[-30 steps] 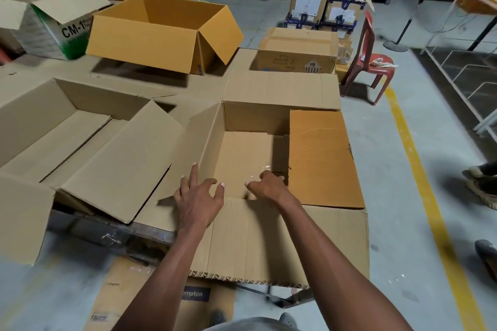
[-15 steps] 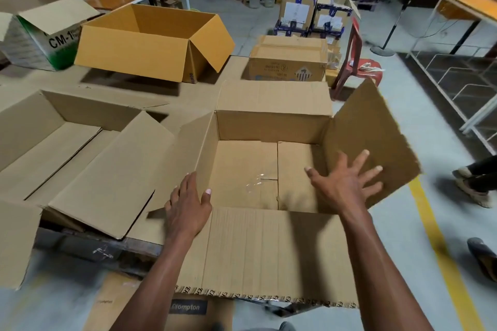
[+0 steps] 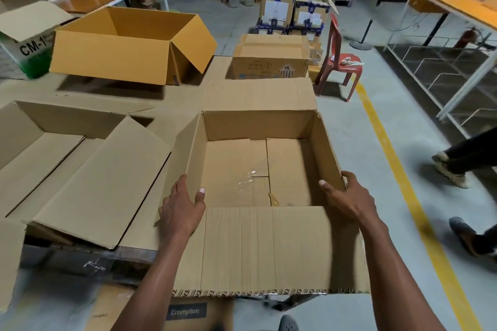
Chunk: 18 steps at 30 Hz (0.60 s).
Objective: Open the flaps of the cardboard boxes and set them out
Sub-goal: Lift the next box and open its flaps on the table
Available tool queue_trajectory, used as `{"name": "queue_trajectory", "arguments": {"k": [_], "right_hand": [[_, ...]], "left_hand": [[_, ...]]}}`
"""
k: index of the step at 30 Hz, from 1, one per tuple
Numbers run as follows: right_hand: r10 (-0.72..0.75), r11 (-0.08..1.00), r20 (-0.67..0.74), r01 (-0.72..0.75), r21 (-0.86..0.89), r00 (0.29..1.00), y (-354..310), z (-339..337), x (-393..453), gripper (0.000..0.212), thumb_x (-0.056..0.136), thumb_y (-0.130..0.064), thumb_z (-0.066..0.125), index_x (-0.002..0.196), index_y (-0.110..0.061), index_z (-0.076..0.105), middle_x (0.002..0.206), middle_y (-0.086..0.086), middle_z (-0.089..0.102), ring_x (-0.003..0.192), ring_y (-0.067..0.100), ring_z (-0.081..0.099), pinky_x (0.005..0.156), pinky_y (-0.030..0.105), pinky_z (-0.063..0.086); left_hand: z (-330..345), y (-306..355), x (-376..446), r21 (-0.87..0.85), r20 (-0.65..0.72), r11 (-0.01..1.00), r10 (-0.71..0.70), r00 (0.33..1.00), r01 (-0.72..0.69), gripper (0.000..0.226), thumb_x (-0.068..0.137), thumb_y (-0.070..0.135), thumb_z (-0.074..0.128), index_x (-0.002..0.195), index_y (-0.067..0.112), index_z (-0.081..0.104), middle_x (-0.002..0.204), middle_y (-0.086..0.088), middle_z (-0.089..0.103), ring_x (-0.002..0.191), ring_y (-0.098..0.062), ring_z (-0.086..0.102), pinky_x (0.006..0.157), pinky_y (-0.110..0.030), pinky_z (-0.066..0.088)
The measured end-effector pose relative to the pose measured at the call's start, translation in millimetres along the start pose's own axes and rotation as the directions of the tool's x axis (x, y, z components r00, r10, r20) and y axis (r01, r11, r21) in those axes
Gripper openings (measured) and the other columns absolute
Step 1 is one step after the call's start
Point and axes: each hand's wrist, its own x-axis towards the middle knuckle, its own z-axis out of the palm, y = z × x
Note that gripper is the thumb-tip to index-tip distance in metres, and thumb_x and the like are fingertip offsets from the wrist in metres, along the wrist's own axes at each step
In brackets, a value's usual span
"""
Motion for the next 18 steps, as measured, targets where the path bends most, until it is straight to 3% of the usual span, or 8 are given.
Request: {"name": "queue_trajectory", "arguments": {"k": [4, 8, 11, 13, 16, 18], "right_hand": [[-0.005, 0.999, 0.017, 0.004, 0.033, 1.0, 3, -2, -5, 0.085, 0.083, -0.072, 0.057, 0.151, -0.028, 0.032, 0.147, 0.007, 0.052, 0.128, 0.036, 0.053, 0.101, 0.045, 0.044], [-0.034, 0.993, -0.014, 0.036, 0.11, 0.999, 6, 1, -13, 0.079, 0.087, -0.058, 0.064, 0.151, -0.02, 0.036, 0.145, 0.008, 0.053, 0.129, 0.032, 0.053, 0.101, 0.04, 0.043], [-0.056, 0.981, -0.075, 0.069, 0.184, 0.996, 12, 1, -25, 0.065, 0.093, -0.043, 0.065, 0.147, -0.016, 0.042, 0.105, 0.001, 0.064, 0.105, 0.026, 0.061, 0.089, 0.032, 0.042], [-0.092, 0.971, -0.119, 0.115, 0.208, 0.989, 19, 0, -32, 0.061, 0.094, -0.036, 0.065, 0.147, -0.015, 0.044, 0.089, -0.003, 0.061, 0.104, 0.024, 0.06, 0.091, 0.033, 0.041], [-0.111, 0.945, -0.141, 0.149, 0.291, 0.984, 33, -5, -41, 0.054, 0.093, -0.036, 0.067, 0.142, -0.022, 0.051, 0.129, 0.005, 0.063, 0.112, 0.022, 0.057, 0.09, 0.03, 0.04], [-0.102, 0.911, -0.165, 0.159, 0.38, 0.981, 47, -10, -46, 0.048, 0.092, -0.036, 0.068, 0.137, -0.027, 0.056, 0.139, 0.002, 0.058, 0.121, 0.021, 0.055, 0.093, 0.031, 0.041]], "left_hand": [[-3, 3, -4, -0.003, 0.021, 1.0, -0.027, 0.999, 0.027, 0.07, 0.099, 0.049, 0.05, 0.158, 0.024, 0.021, 0.162, -0.004, 0.03, 0.139, -0.036, 0.036, 0.108, -0.057, 0.032], [-9, 5, -5, 0.021, 0.087, 1.0, -0.007, 0.996, 0.005, 0.079, 0.098, 0.054, 0.05, 0.16, 0.023, 0.013, 0.167, -0.002, 0.019, 0.145, -0.036, 0.028, 0.112, -0.06, 0.026], [-10, 4, -3, 0.101, 0.122, 0.995, 0.008, 0.993, -0.021, 0.082, 0.096, 0.059, 0.05, 0.16, 0.022, 0.013, 0.168, -0.004, 0.013, 0.149, -0.035, 0.023, 0.116, -0.06, 0.019], [-7, 4, -4, 0.094, 0.107, 0.994, 0.04, 0.993, -0.05, 0.082, 0.095, 0.062, 0.049, 0.16, 0.023, 0.017, 0.168, -0.004, 0.012, 0.152, -0.033, 0.017, 0.121, -0.058, 0.011], [-1, 19, -19, 0.091, 0.09, 0.989, 0.112, 0.99, -0.12, 0.07, 0.096, 0.059, 0.049, 0.156, 0.028, 0.031, 0.168, -0.001, 0.013, 0.155, -0.025, 0.007, 0.121, -0.056, 0.001], [8, 38, -38, 0.041, 0.075, 0.976, 0.209, 0.975, -0.212, 0.061, 0.096, 0.054, 0.053, 0.151, 0.032, 0.041, 0.167, 0.001, 0.017, 0.155, -0.02, 0.006, 0.122, -0.053, 0.003]]}}
